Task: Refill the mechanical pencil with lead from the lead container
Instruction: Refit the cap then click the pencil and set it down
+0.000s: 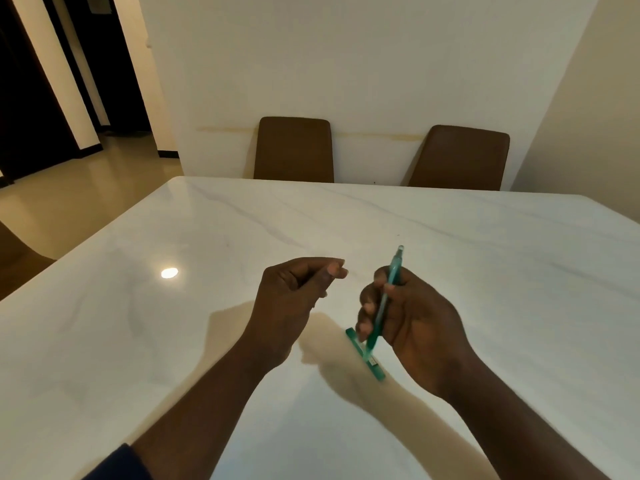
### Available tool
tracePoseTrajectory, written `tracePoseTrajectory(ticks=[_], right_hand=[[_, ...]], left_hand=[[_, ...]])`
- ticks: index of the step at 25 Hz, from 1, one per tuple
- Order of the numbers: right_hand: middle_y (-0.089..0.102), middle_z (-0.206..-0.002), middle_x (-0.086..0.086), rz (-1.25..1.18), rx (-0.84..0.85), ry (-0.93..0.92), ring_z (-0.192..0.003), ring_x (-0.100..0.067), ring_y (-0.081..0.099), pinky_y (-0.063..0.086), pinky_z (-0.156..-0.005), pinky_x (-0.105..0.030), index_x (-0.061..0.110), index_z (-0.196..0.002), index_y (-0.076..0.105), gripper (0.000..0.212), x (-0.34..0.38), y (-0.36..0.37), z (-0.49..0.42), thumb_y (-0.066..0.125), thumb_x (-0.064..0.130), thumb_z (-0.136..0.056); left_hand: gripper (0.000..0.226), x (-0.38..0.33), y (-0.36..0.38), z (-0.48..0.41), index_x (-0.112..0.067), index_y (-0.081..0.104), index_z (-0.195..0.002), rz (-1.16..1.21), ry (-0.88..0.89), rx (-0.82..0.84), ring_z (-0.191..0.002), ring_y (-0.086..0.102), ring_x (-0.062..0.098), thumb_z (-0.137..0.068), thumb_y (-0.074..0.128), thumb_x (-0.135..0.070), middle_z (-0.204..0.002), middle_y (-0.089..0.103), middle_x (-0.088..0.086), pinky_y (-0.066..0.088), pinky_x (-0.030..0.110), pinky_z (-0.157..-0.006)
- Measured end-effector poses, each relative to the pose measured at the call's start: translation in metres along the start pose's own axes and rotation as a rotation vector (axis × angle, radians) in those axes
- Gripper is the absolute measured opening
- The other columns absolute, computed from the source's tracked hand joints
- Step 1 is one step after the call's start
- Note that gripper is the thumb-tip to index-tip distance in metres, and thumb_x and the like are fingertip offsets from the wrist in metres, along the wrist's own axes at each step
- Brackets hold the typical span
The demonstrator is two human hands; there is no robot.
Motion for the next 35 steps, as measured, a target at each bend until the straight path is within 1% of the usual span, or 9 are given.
tracePoseTrajectory(ticks=[2,5,7,11,14,17,25,30,35], right_hand=[[0.043,-0.066,-0.011,-0.076,-0.032,-0.002,-0.054,-0.022,0.041,0.035,-0.058,-0.035,0.01,-0.076,0.05,0.017,0.015,0.001,-0.003,0.044,0.025,-0.081],[0.035,-0.058,-0.007,-0.011,-0.108,0.049,-0.051,-0.017,0.03,0.027,-0.054,-0.032,0.01,-0.065,0.046,0.056,0.029,0.0,-0.012,0.038,0.061,-0.086],[0.029,-0.051,-0.003,0.011,-0.164,0.074,-0.051,-0.017,0.019,0.021,-0.052,-0.031,0.011,-0.058,0.039,0.065,0.03,-0.003,-0.017,0.036,0.07,-0.084],[0.024,-0.044,0.002,0.019,-0.24,0.143,-0.05,-0.016,0.009,0.013,-0.048,-0.028,0.014,-0.054,0.028,0.06,0.015,-0.014,-0.022,0.04,0.064,-0.086],[0.024,-0.042,0.003,0.023,-0.242,0.161,-0.048,-0.014,0.009,0.012,-0.047,-0.025,0.014,-0.053,0.029,0.057,0.01,-0.019,-0.026,0.039,0.058,-0.089],[0.025,-0.043,0.002,0.011,-0.209,0.176,-0.047,-0.014,0.01,0.011,-0.048,-0.025,0.012,-0.054,0.031,0.061,0.01,-0.018,-0.027,0.038,0.061,-0.089],[0.025,-0.043,0.002,-0.037,-0.096,0.196,-0.045,-0.013,0.009,0.009,-0.05,-0.026,0.012,-0.055,0.031,0.064,0.014,-0.011,-0.027,0.035,0.067,-0.087],[0.025,-0.041,0.003,-0.079,-0.085,0.185,-0.041,-0.011,0.011,0.011,-0.048,-0.024,0.012,-0.054,0.032,0.06,0.016,-0.01,-0.026,0.035,0.062,-0.088],[0.024,-0.041,0.003,-0.086,-0.08,0.18,-0.044,-0.012,0.008,0.008,-0.049,-0.026,0.013,-0.052,0.032,0.058,0.017,-0.009,-0.026,0.035,0.059,-0.087]], left_hand=[[0.013,0.008,-0.001,-0.002,-0.023,0.077,-0.088,-0.028,-0.042,-0.013,-0.063,0.055,0.008,-0.089,0.065,-0.021,-0.087,0.078,-0.001,0.045,0.024,-0.063],[0.014,0.011,0.004,-0.001,-0.016,0.077,-0.088,-0.074,-0.048,0.003,-0.06,0.057,-0.001,-0.09,0.064,-0.017,-0.081,0.077,0.0,0.043,0.013,-0.058],[0.014,0.011,0.007,0.002,-0.015,0.077,-0.088,-0.119,-0.03,0.018,-0.06,0.058,-0.002,-0.09,0.064,-0.016,-0.078,0.077,-0.002,0.044,0.011,-0.057],[0.017,0.017,0.013,0.002,-0.021,0.078,-0.085,-0.238,0.044,0.034,-0.071,0.065,0.024,-0.087,0.065,-0.032,-0.078,0.077,-0.001,0.053,0.037,-0.068],[0.022,0.017,0.022,0.007,-0.022,0.077,-0.084,-0.294,0.077,0.053,-0.073,0.067,0.013,-0.084,0.062,-0.037,-0.079,0.077,-0.008,0.054,0.039,-0.072],[0.023,0.018,0.024,0.007,-0.021,0.077,-0.084,-0.323,0.09,0.058,-0.075,0.068,0.02,-0.083,0.061,-0.037,-0.081,0.077,-0.009,0.055,0.046,-0.071],[0.024,0.02,0.026,0.006,-0.023,0.076,-0.079,-0.367,0.137,0.016,-0.069,0.064,0.029,-0.083,0.061,-0.04,-0.074,0.075,-0.005,0.052,0.046,-0.062],[0.017,0.022,0.025,0.006,-0.022,0.075,-0.082,-0.398,0.133,0.023,-0.069,0.065,0.015,-0.087,0.062,-0.032,-0.074,0.074,-0.01,0.052,0.035,-0.066],[0.021,0.023,0.025,0.005,-0.024,0.075,-0.081,-0.403,0.134,0.028,-0.069,0.065,0.012,-0.084,0.059,-0.038,-0.074,0.073,-0.013,0.05,0.028,-0.063]])
Point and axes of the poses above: each hand's wrist, its own z-axis away from the middle knuckle, its own y-axis out of the palm, x = y × z, the point moved 7 cm from there along -z, towards the middle knuckle
